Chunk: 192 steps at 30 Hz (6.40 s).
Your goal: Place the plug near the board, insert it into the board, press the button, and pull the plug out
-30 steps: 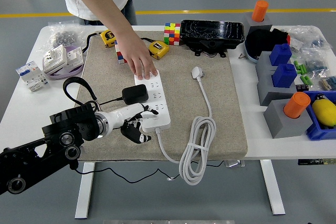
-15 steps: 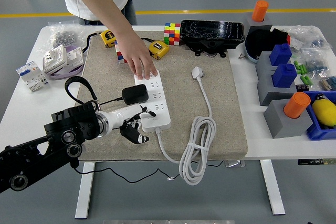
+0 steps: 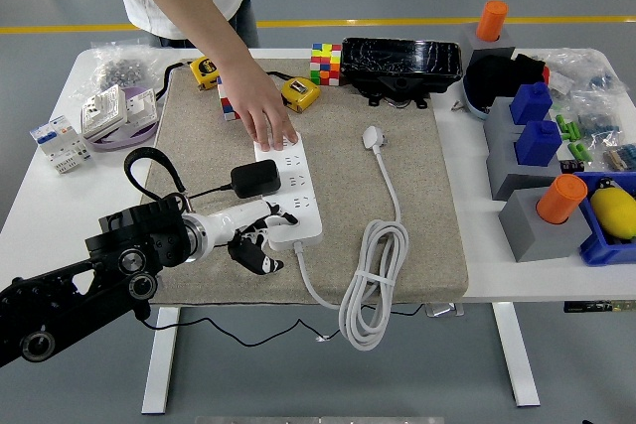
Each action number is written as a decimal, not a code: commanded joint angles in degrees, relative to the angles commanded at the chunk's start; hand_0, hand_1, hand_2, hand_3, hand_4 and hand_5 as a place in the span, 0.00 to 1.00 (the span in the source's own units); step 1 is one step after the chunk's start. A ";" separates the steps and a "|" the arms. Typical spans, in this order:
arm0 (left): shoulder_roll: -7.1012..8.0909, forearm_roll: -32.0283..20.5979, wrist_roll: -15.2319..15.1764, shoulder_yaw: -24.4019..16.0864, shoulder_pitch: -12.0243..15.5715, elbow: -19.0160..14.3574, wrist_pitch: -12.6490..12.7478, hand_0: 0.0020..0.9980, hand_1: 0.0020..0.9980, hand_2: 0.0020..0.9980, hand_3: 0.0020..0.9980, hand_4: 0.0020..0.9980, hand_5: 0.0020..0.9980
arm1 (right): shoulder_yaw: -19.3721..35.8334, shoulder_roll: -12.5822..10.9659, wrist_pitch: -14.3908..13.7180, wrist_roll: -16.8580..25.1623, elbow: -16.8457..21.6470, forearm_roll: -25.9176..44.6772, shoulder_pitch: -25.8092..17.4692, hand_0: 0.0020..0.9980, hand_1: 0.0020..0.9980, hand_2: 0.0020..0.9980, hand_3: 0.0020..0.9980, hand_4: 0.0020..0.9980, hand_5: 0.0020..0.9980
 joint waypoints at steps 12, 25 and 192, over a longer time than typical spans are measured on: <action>-0.13 0.04 0.26 0.27 -0.02 0.55 -0.01 0.07 0.07 0.13 0.87 0.73 0.00 | -0.06 0.05 -0.01 0.02 0.01 0.01 0.06 0.68 0.69 0.70 0.60 0.94 0.53; -0.18 -0.08 -0.11 0.46 0.08 0.31 0.20 0.07 0.07 0.13 0.86 0.73 0.00 | -0.06 0.02 -0.01 0.01 -0.01 0.01 0.07 0.68 0.69 0.70 0.60 0.94 0.53; 0.25 -3.65 -3.10 -0.84 2.54 0.36 3.27 0.07 0.06 0.15 0.84 0.62 0.00 | 0.45 0.06 0.04 -0.01 0.10 -0.35 -0.38 0.68 0.69 0.70 0.60 0.94 0.53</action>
